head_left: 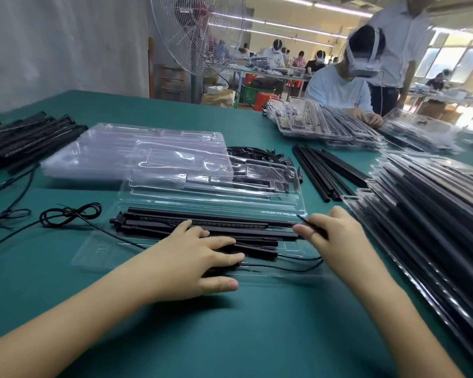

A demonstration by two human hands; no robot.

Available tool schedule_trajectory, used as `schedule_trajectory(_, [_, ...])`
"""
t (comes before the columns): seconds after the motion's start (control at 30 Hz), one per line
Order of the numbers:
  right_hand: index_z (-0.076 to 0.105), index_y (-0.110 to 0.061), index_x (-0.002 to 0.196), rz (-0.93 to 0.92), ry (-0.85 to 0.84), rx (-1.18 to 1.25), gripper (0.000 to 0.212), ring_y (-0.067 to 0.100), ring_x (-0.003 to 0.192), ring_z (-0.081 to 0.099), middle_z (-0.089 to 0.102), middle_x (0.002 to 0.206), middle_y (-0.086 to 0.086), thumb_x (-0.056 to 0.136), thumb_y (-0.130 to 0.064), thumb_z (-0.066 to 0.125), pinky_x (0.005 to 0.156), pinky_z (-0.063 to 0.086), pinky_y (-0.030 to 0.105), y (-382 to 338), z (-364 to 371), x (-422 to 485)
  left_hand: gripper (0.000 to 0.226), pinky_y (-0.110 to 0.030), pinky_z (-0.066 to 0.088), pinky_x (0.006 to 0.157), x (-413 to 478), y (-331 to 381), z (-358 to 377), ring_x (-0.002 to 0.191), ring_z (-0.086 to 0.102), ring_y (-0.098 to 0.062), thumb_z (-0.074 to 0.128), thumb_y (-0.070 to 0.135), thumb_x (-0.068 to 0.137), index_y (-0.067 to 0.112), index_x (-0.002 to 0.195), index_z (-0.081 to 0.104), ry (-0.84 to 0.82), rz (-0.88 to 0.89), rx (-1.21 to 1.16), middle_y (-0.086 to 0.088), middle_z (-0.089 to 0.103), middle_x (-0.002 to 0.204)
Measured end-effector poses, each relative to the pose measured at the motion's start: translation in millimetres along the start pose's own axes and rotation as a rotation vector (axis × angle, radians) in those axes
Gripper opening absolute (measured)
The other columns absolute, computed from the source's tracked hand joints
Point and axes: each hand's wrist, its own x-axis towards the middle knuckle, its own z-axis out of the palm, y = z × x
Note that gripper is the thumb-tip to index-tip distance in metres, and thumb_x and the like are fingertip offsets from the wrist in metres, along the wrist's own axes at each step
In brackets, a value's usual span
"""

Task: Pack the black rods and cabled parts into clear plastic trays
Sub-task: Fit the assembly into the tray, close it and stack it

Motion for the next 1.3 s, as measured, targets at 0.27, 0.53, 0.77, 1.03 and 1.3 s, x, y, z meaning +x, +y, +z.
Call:
schedule_trajectory(0.27, [0.047,-0.027,0.077,-0.064,0.066,0.564,0.019,0.007,0.052,0.054,0.062,0.075,-0.003,0.084,-0.045,0.053,0.048,0.037,0.013,-32,27,-6,0.066,-0.022,0.02,0.101,-1,-7,1,0.119,0.03,-0.012,0.015,0.075,0.083,0.051,0.145,0.014,0.018,0.094,-0.017,0.027,0.002,0.155])
schedule_trajectory(0.53, [0.058,-0.016,0.056,-0.161,-0.149,0.296,0.035,0.004,0.063,0.044,0.042,0.069,-0.009,0.072,-0.042,0.075,0.059,0.035,0.019,-19,46,2,0.069,-0.022,0.021,0.1,0,-7,3,0.12,0.031,-0.016,0.009,0.076,0.079,0.053,0.144,0.015,0.049,0.103,-0.032,0.028,0.005,0.154])
schedule_trajectory(0.77, [0.039,-0.03,0.064,-0.226,-0.188,0.298,0.04,0.008,0.053,0.04,0.044,0.052,-0.008,0.07,-0.04,0.078,0.051,0.035,0.025,-20,45,1,0.064,-0.032,0.037,0.093,3,2,-4,0.108,0.052,-0.017,0.008,0.074,0.08,0.046,0.136,0.02,0.104,0.107,0.016,0.021,0.028,0.149])
schedule_trajectory(1.03, [0.04,-0.033,0.074,-0.254,-0.265,0.299,0.022,0.009,0.057,0.049,0.053,0.058,-0.007,0.073,-0.032,0.061,0.059,0.047,0.037,-22,36,-5,0.07,-0.036,0.039,0.089,6,9,2,0.106,0.052,-0.024,0.002,0.074,0.078,0.052,0.143,-0.008,0.114,0.113,0.112,0.011,0.02,0.151])
schedule_trajectory(1.3, [0.066,-0.041,0.093,-0.121,-0.564,0.306,0.026,-0.006,0.072,0.055,0.065,0.09,-0.025,0.072,-0.031,0.075,0.063,0.04,0.008,4,-8,-5,0.069,-0.039,0.036,0.088,8,14,4,0.107,0.05,-0.029,0.01,0.077,0.081,0.053,0.144,-0.003,0.078,0.058,0.144,0.006,0.018,0.151])
